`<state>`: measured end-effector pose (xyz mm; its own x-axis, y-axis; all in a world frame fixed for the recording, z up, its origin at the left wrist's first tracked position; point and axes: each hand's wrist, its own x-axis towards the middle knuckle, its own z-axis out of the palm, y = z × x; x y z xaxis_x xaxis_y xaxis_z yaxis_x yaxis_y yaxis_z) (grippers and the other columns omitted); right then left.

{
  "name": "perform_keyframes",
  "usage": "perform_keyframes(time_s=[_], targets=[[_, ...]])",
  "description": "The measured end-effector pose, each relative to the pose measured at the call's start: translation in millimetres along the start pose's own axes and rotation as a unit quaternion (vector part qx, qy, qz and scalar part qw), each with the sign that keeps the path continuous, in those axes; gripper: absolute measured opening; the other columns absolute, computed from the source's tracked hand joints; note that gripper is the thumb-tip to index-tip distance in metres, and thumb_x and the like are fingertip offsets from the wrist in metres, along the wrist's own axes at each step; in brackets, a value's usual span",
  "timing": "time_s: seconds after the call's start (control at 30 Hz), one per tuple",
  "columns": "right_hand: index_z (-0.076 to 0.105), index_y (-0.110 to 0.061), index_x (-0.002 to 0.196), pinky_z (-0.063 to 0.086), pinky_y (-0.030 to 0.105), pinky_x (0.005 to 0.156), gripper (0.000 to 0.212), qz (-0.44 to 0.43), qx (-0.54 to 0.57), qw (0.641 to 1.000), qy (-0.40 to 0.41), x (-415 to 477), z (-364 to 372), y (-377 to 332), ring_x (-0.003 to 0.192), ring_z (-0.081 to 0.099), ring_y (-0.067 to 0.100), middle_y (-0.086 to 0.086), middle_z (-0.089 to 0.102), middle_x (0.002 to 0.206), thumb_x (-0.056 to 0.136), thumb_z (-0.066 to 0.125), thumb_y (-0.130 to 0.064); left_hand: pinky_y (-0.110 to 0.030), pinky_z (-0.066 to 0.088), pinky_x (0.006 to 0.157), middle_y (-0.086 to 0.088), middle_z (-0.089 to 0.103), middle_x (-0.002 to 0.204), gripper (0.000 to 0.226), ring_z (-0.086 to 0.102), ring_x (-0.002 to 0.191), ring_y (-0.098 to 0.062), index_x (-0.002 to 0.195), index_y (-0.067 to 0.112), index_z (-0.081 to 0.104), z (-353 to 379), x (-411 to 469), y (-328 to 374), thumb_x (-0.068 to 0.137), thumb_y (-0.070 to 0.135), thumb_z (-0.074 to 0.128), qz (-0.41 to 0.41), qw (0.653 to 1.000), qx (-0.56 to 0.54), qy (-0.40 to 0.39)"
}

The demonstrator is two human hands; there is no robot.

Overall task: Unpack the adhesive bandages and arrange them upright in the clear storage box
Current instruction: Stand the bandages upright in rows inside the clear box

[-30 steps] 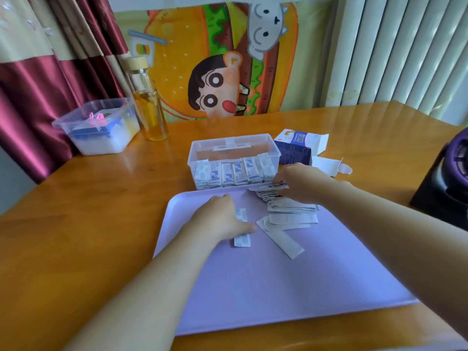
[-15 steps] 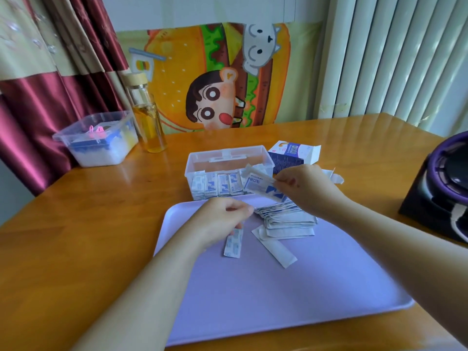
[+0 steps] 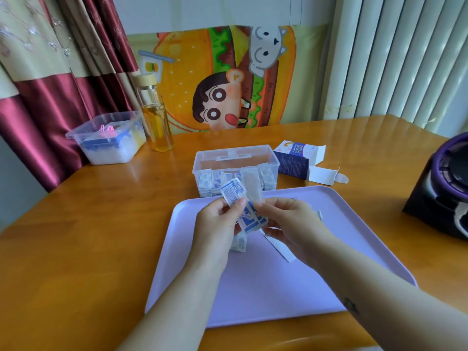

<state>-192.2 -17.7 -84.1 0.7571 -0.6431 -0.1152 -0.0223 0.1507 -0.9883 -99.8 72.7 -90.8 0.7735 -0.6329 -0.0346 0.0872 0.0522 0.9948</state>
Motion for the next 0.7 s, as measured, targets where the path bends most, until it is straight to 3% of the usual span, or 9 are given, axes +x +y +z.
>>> perform_keyframes(time_s=[0.13,0.2,0.27,0.37,0.47,0.57,0.67,0.7], targets=[[0.069,-0.016,0.068,0.045,0.025,0.069,0.021,0.002,-0.006,1.0,-0.008,-2,-4,1,0.071,0.052,0.016,0.011,0.062,0.076,0.088,0.063,-0.02,-0.04,0.055,0.086,-0.008,0.072,0.102,0.018,0.069,0.094,-0.024,0.105,0.014,0.067,-8,-1,0,0.093,0.011,0.055,-0.025,0.998,-0.055,-0.028],[0.069,-0.019,0.072,0.043,0.025,0.071,0.017,-0.065,-0.053,0.996,0.026,-3,-8,0,0.073,0.053,0.014,0.003,0.066,0.079,0.087,0.064,-0.014,-0.029,0.058,0.074,-0.009,0.072,0.101,0.021,0.069,0.09,-0.021,0.11,0.011,0.065,-12,-2,1,0.093,0.008,0.053,-0.041,0.994,-0.092,-0.046],[0.07,-0.028,0.071,0.044,0.019,0.076,0.028,-0.176,-0.174,0.966,0.073,-5,-14,-5,0.085,0.057,0.008,-0.007,0.066,0.099,0.085,0.064,-0.005,-0.024,0.056,0.061,-0.008,0.071,0.094,0.022,0.068,0.08,-0.019,0.111,0.01,0.063,-16,-3,5,0.093,0.007,0.051,-0.076,0.987,-0.134,-0.053],[0.069,-0.038,0.065,0.045,0.02,0.089,0.041,-0.267,-0.238,0.933,0.033,-8,-16,-9,0.116,0.049,0.004,-0.013,0.053,0.121,0.084,0.064,-0.002,-0.027,0.056,0.057,-0.013,0.069,0.101,0.024,0.069,0.075,-0.019,0.115,0.01,0.06,-18,-5,12,0.094,0.008,0.047,-0.138,0.969,-0.177,-0.106],[0.069,-0.038,0.07,0.04,0.015,0.095,0.038,-0.288,-0.281,0.915,-0.006,-9,-9,-7,0.121,0.044,0.003,-0.014,0.051,0.122,0.087,0.061,-0.004,-0.029,0.055,0.058,-0.006,0.07,0.081,0.024,0.066,0.064,-0.014,0.112,0.012,0.061,-16,-12,15,0.096,0.015,0.044,-0.185,0.953,-0.158,-0.183],[0.071,-0.039,0.079,0.038,0.004,0.089,0.041,-0.287,-0.306,0.908,-0.009,-6,-2,0,0.119,0.044,0.003,-0.017,0.049,0.119,0.091,0.054,-0.003,-0.03,0.056,0.058,-0.005,0.062,0.072,0.028,0.058,0.054,-0.013,0.101,0.01,0.062,-13,-19,15,0.096,0.031,0.046,-0.24,0.928,-0.195,-0.207],[0.075,-0.028,0.089,0.05,0.027,0.089,0.036,-0.288,-0.345,0.893,0.007,-1,1,11,0.116,0.048,0.013,-0.014,0.048,0.115,0.09,0.052,-0.001,-0.027,0.053,0.053,-0.007,0.062,0.072,0.04,0.053,0.053,-0.012,0.094,0.01,0.064,-12,-22,12,0.094,0.044,0.043,-0.264,0.914,-0.237,-0.196],[0.075,-0.025,0.091,0.049,0.029,0.089,0.035,-0.284,-0.36,0.889,-0.005,0,1,13,0.116,0.047,0.013,-0.013,0.047,0.115,0.09,0.05,0.0,-0.026,0.053,0.053,-0.006,0.062,0.071,0.037,0.052,0.053,-0.012,0.096,0.01,0.064,-12,-23,10,0.094,0.042,0.045,-0.26,0.916,-0.235,-0.193]])
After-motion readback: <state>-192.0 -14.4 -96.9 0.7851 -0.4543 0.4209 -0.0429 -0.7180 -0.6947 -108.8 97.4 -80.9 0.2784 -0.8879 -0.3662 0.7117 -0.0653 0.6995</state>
